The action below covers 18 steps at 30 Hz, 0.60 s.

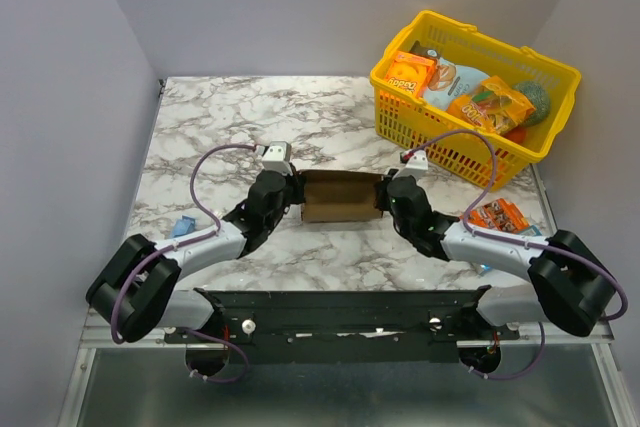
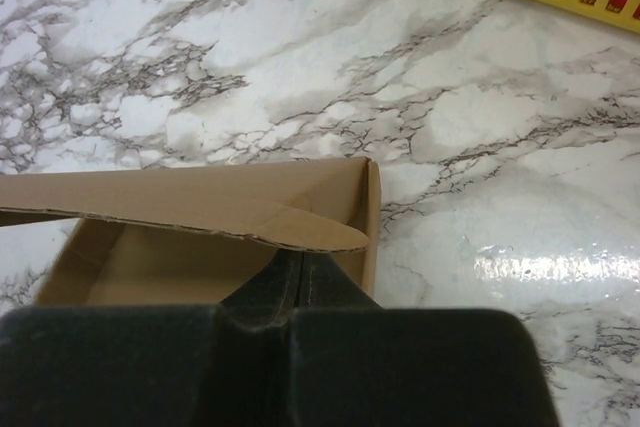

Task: Fold the paper box

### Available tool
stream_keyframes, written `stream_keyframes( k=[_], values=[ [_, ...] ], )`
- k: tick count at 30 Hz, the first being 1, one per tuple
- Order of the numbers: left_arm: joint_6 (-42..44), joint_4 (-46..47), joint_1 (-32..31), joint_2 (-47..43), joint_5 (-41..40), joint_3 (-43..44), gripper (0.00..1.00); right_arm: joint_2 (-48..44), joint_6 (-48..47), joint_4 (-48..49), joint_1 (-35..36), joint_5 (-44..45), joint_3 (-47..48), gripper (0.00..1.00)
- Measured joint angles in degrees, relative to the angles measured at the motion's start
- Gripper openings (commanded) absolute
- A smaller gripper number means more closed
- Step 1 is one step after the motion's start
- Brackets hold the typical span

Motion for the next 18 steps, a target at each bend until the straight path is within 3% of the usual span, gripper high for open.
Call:
stream_keyframes(
  k=[6, 9, 10, 13, 18],
  values=[
    [-0.7, 0.42, -0.07, 0.15, 0.85, -2.58, 0.0, 0.42, 1.29, -2.47, 1.07, -0.15, -0.48, 0.04],
    [-0.59, 0.9, -0.2, -0.46, 1.25, -3.72, 0.0, -0.22, 2.1, -3.74, 1.2, -0.48, -0.48, 0.28],
    [-0.11, 0.9, -0.28, -0.9, 1.42, -4.2, 0.0, -0.57, 2.38, -4.61, 1.33, -0.72, -0.48, 0.4],
    [1.03, 0.44, -0.44, -2.78, 1.9, -5.68, 0.0, -2.25, 3.23, -8.26, 2.14, -2.21, -1.03, 0.54],
    [3.69, -1.55, -1.07, -6.01, 2.14, -7.26, 0.0, -9.51, 2.8, -13.14, 3.43, -3.96, -3.56, 0.61]
  ],
)
